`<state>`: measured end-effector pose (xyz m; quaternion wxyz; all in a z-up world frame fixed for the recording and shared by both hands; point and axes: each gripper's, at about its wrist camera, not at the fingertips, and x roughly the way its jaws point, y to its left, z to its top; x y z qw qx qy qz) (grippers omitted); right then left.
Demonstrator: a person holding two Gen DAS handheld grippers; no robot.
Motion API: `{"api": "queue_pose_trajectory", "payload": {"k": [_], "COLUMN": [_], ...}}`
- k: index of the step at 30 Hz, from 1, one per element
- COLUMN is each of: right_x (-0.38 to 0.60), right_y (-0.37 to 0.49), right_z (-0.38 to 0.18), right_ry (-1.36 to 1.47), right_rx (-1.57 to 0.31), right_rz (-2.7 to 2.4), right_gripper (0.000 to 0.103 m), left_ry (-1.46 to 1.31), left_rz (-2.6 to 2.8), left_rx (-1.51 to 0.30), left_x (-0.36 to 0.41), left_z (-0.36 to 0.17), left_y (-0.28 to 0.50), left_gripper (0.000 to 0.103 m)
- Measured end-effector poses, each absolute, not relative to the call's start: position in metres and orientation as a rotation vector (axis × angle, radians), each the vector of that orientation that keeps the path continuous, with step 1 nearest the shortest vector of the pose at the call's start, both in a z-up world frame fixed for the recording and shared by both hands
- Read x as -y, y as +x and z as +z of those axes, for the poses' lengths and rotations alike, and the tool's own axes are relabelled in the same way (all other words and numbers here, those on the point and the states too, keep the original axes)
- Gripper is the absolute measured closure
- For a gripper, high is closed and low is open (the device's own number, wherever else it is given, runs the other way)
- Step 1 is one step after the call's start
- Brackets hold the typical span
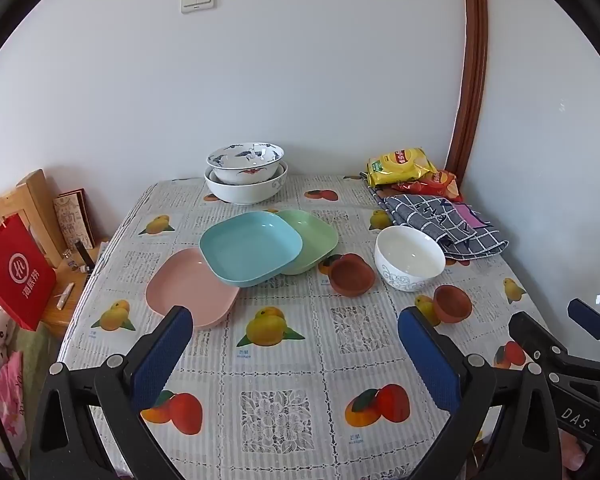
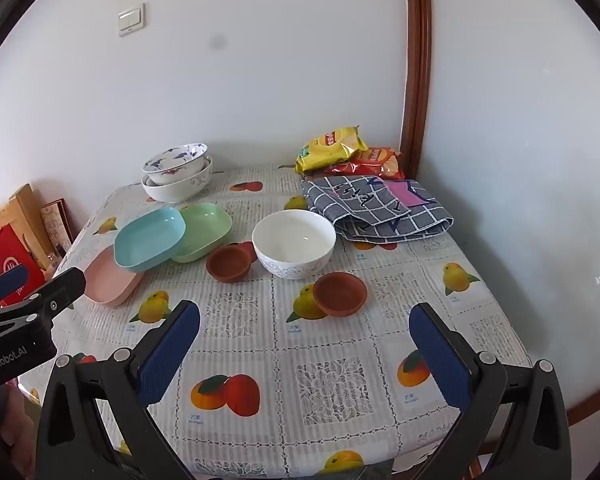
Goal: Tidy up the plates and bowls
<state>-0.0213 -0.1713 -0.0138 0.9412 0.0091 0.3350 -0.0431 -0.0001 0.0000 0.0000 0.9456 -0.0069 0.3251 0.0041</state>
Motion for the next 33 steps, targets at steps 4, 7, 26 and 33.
{"api": "queue_pose_trajectory", "payload": {"k": [4,7,26,33], "right_x": [0.1689,0.1710,0.1680,0.1678], "right_y": [-0.0232,-0.0257,-0.0273,-0.0276], "right_z": [-0.0146,-0.0131,-0.0169,-0.0153], "right_ry": [0.031,0.019,0.013,0.014], "right_rx": [-0.679,-0.682,-0.710,-0.706], "right_rz": [-0.078,-0.079,-0.082,-0.086], "right_gripper": [0.000,0.000,0.000,0.000], "left_ry": [-0.014,-0.014,-0.028,-0.037], "left_rz": [-0.008,-0.004,0.013,0.009], "left_rx": [-0.665,-0.666,-0.670,-0.666], "left_x": [-0.0005,-0.0014,-0.0024,-0.0033], "left_z": [0.0019,0.0018,0.0013,0.0000], "left_y": [0.0002,-0.0007,-0.0015,-0.0037], "left_gripper": [0.000,0.000,0.000,0.000]}}
